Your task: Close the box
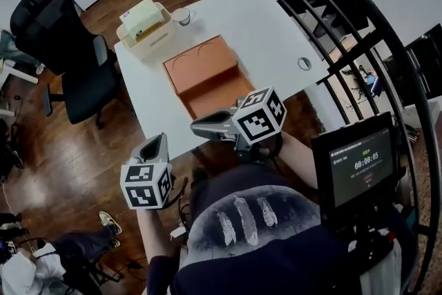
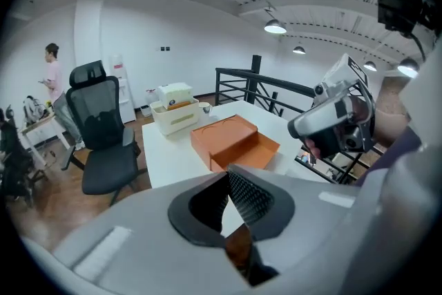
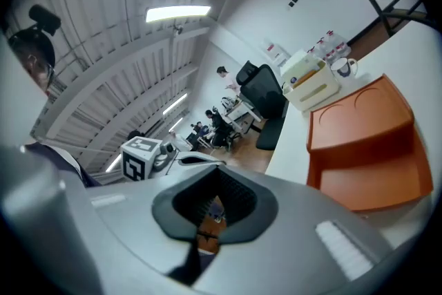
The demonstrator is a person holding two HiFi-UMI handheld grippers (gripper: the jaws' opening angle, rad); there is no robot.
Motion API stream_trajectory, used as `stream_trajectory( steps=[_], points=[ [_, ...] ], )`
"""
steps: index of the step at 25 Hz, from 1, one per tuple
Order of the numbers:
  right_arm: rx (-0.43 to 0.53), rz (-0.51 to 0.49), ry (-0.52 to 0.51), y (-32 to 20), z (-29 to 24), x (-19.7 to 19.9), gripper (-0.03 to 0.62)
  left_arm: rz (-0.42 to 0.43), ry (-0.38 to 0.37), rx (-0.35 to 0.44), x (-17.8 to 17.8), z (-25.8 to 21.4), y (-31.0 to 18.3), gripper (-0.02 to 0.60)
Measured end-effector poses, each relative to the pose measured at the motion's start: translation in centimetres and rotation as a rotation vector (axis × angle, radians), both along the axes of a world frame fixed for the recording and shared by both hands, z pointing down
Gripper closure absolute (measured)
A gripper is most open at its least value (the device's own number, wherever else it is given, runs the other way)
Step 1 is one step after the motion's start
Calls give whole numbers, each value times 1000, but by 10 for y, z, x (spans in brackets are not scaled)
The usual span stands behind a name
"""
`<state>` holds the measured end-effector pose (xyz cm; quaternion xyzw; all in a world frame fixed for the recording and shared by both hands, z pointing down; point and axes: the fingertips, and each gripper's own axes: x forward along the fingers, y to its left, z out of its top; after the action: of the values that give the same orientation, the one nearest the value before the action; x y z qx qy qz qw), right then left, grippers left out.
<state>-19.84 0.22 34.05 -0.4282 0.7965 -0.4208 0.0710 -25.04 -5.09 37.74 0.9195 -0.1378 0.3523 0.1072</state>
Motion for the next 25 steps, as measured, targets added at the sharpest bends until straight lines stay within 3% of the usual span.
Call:
stream_trajectory(
  steps=[4,7,11,18,25],
  points=[
    [-19,-72,-7,49,8,47,589,-78,13,-14,40,-2,47,566],
    [-44,-101,10,78,11,81,589,-86,-7,-29,70,2,79,566],
    [-60,-92,40,97,14,122,589,-48,-35,-64,107,11,108,566],
    [-100,-43,217,92,22,179,589,69,-26,-101,172,23,121,566],
    [-126,-3,247,76,18,221,589,151,8,-123,216,18,110,566]
  ],
)
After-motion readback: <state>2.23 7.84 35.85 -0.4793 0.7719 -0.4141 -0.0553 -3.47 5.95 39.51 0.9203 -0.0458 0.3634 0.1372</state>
